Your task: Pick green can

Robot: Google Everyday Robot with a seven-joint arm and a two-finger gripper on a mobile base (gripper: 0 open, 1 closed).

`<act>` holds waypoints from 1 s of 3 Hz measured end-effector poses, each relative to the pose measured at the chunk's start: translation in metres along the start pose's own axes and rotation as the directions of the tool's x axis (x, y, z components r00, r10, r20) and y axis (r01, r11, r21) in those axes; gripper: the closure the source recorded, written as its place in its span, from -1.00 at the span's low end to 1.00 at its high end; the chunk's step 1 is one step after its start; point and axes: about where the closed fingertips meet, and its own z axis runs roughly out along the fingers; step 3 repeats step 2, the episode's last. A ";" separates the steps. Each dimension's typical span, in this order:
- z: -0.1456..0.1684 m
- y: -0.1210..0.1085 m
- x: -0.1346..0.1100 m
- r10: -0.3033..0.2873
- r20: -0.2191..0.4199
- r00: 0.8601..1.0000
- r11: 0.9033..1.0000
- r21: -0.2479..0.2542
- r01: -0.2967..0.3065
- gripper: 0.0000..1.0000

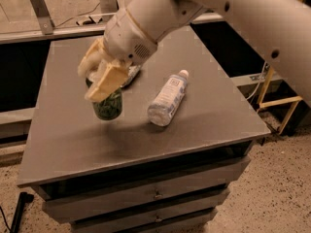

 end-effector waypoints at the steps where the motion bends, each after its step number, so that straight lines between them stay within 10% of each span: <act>1: -0.057 -0.015 -0.043 -0.113 0.064 0.992 0.989 0.108 0.106 1.00; 3: -0.057 -0.015 -0.043 -0.113 0.064 0.992 0.989 0.108 0.106 1.00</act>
Offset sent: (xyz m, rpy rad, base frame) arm 0.0039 -0.0098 0.0500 0.0863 -0.0786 0.0108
